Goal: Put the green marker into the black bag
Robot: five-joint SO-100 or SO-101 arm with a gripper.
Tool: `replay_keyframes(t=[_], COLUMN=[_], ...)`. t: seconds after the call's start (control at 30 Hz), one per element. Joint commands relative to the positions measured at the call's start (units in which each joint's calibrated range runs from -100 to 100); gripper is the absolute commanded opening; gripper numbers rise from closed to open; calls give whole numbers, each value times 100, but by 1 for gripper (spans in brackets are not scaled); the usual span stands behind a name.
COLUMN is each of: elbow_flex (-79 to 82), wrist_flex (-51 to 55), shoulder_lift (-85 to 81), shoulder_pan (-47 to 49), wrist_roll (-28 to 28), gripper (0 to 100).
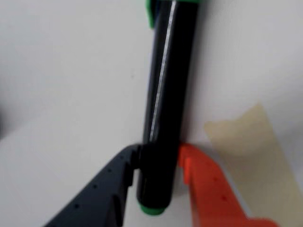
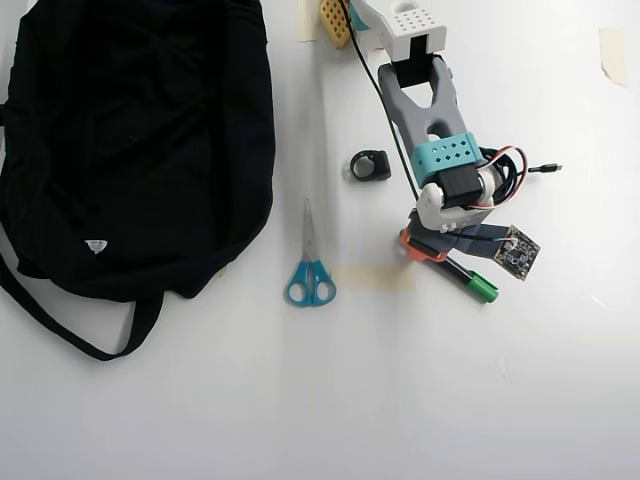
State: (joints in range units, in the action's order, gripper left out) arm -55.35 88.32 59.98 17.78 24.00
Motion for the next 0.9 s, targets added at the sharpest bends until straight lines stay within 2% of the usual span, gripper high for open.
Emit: replay_keyframes(t=[0.0, 0.13, 0.87], elbow_flex=[-171, -180, -332], wrist_flex=[-90, -245, -279], shoulder_lift=[-48, -56, -148], shoulder_pan=[-5, 17, 17], wrist_roll=[12, -4, -41], gripper=[9, 2, 2])
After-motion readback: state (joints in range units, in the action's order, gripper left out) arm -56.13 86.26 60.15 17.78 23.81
